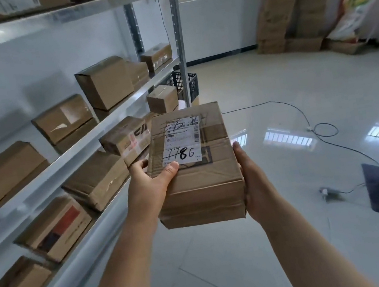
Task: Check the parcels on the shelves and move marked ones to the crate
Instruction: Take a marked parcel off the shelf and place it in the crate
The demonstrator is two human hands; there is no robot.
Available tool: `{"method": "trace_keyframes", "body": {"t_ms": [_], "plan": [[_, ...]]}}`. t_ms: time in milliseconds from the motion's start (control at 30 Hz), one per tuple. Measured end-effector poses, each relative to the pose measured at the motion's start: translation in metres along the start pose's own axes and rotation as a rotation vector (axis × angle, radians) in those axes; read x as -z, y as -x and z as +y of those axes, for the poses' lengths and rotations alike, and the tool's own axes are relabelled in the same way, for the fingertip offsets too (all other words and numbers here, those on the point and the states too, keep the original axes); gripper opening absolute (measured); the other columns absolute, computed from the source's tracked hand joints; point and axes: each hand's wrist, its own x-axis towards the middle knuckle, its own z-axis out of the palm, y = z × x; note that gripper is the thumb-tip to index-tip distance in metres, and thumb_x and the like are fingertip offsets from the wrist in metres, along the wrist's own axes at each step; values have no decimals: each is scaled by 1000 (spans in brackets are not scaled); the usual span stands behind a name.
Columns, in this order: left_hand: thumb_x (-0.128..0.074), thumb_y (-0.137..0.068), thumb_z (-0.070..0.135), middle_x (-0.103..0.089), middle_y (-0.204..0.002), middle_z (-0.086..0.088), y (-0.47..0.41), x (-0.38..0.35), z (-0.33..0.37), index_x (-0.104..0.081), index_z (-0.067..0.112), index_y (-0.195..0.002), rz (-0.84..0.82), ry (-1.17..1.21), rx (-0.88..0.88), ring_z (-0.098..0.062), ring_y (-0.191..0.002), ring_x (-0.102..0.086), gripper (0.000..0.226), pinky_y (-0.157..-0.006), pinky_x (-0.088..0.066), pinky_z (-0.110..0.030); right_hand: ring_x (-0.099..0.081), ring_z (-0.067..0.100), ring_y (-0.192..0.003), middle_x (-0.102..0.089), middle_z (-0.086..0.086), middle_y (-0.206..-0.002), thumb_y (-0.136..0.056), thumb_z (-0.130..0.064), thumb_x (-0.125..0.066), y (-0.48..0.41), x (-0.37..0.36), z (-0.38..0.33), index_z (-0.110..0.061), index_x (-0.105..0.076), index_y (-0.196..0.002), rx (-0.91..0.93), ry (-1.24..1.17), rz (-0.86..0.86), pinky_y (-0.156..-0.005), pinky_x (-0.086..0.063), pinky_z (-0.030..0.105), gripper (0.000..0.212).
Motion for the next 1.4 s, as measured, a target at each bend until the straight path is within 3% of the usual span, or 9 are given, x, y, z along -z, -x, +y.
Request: {"method": "trace_keyframes", "body": {"t_ms": [100,267,500,700,767,867,1133,1267,1400], "plan": [[-75,-86,42,-62,-112,6,-27,-32,10,-51,20,-139,-47,-15,-10,-14,-100,-58,63,-85,-44,-28,-74,33,-105,-76,13,-116,-99,-63,-41,-29,22,-12,-20,-72,-124,7,-16,4,-98,-56,53,59],[-71,-89,41,-55,-110,11,-77,-82,24,-48,19,-143,-67,-26,-22,-13,-101,-52,62,-86,-41,-28,-77,25,-94,-78,8,-111,-101,-61,-37,-84,47,-39,-20,-69,-126,-10,-35,9,-70,-64,35,58],[-72,-89,40,-57,-111,8,-194,-161,50,-47,18,-140,-102,-32,-20,-14,-98,-54,61,-80,-40,-26,-78,18,-86,-80,3,-103,-102,-59,-36,-197,72,-91,-23,-70,-123,-7,17,52,-57,-60,27,54],[-72,-89,38,-56,-111,9,-294,-227,84,-44,17,-143,-144,-41,10,-12,-98,-53,64,-82,-41,-27,-75,27,-102,-77,7,-115,-93,-66,-52,-303,91,-142,-26,-68,-127,4,44,102,-77,-63,41,54],[-73,-88,39,-61,-118,5,-325,-251,97,-45,18,-142,-157,-46,13,-15,-101,-56,65,-85,-44,-31,-74,30,-105,-74,8,-121,-75,-74,-70,-339,101,-155,-27,-63,-133,-20,24,163,-83,-62,48,74],[-74,-88,39,-59,-114,7,-368,-290,113,-46,19,-141,-163,-71,19,-15,-99,-56,64,-84,-46,-31,-75,30,-104,-73,8,-122,-62,-75,-75,-389,121,-179,-29,-59,-134,-45,13,201,-76,-62,45,87],[-45,-105,34,-62,-119,-3,-490,-424,145,-49,20,-139,-124,-58,62,-26,-112,-56,37,-102,-46,-43,-74,29,-104,-76,7,-118,-78,-68,-69,-531,191,-261,-26,-65,-129,-37,43,193,-75,-62,41,67],[-36,-107,40,-59,-135,-5,-550,-492,169,-47,22,-143,-69,6,118,-28,-124,-52,41,-109,-41,-46,-73,31,-106,-77,9,-114,-91,-58,-61,-611,225,-319,-22,-73,-118,-41,117,144,-94,-58,50,47],[-35,-107,40,-59,-133,-4,-603,-542,192,-49,20,-140,-20,33,161,-26,-122,-51,41,-108,-40,-42,-74,31,-105,-78,9,-111,-96,-54,-57,-679,245,-368,-21,-75,-112,-87,149,100,-89,-58,47,41]]}}
